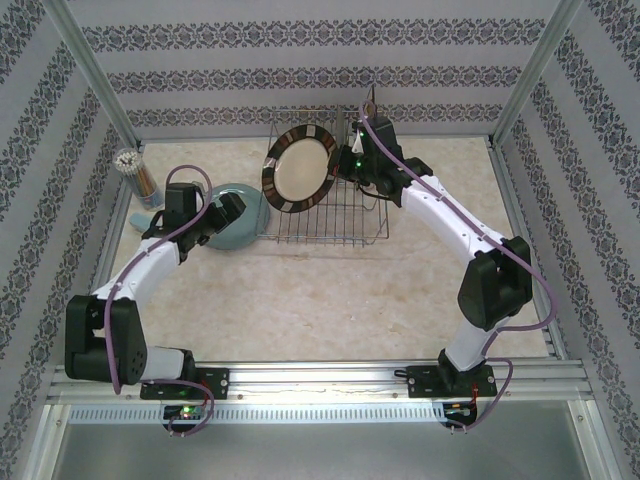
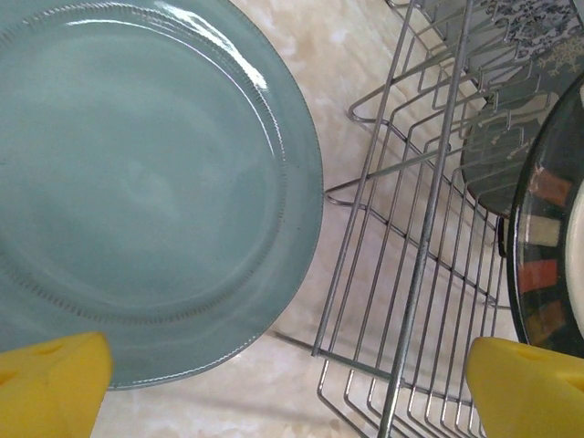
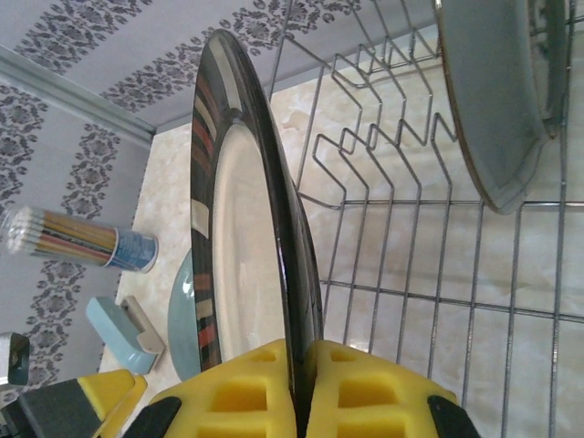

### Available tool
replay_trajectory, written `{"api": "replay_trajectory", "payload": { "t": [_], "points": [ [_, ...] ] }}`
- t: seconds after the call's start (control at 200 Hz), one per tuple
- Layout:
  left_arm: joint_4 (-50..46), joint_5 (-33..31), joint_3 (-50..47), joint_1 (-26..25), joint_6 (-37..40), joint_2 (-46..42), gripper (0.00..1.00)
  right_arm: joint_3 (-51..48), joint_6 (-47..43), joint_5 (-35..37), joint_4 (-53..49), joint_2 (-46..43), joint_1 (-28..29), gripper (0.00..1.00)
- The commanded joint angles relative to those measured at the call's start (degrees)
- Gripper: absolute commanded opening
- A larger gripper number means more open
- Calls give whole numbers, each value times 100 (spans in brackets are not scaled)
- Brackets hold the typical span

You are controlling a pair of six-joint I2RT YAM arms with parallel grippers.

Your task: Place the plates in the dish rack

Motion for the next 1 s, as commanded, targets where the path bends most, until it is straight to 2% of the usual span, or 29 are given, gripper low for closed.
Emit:
{"api": "replay_trajectory", "payload": {
  "t": [0.0,0.645,0.999],
  "points": [
    [459,128,204,-129,-77,156,100,405,-130,175,697,-85,-55,0],
    [604,170,484,-336,157,545,100,591,-679,1665,719,158,122,0],
    [518,174,555,-489,145,679,100,688,-765,2057,782,266,209,0]
  ]
}}
